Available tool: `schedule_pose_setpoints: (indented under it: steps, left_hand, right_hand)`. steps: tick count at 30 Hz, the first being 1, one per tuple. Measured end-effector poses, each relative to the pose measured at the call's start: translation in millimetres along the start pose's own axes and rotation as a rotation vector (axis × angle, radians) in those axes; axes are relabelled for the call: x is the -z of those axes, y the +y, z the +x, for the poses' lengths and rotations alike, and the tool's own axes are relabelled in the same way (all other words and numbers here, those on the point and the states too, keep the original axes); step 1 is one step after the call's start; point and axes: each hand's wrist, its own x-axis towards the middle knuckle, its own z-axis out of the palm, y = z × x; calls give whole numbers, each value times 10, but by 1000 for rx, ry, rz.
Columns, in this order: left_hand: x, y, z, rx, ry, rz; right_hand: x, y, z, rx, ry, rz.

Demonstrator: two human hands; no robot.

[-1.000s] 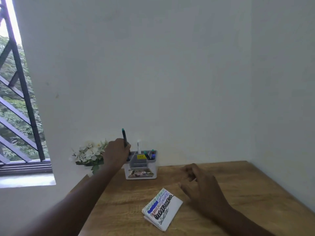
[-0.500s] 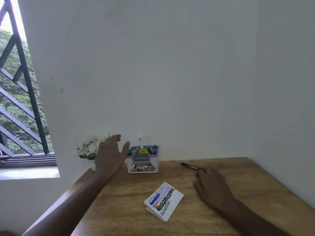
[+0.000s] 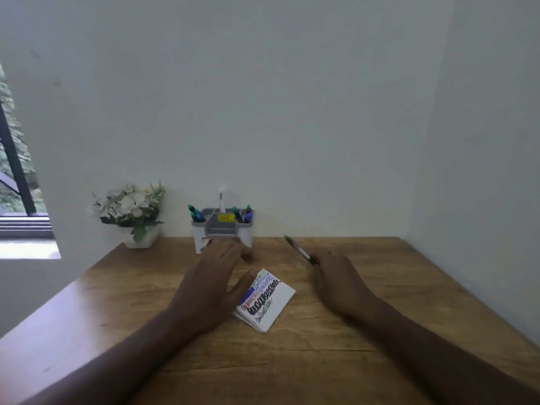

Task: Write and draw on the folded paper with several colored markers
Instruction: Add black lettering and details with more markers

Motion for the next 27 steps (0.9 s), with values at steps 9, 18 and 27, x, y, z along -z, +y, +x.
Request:
schedule_pose_setpoints:
  steps: [9, 18, 27]
  left_hand:
    - [24, 62, -15, -108, -128, -147]
    - [26, 126, 51, -44, -213, -247]
    - [109, 225, -52, -22, -256, -201]
  right_hand:
    - [153, -664, -338, 8, -25, 824]
    - [189, -757, -446, 163, -36, 790]
    - [217, -794, -522, 296, 61, 698]
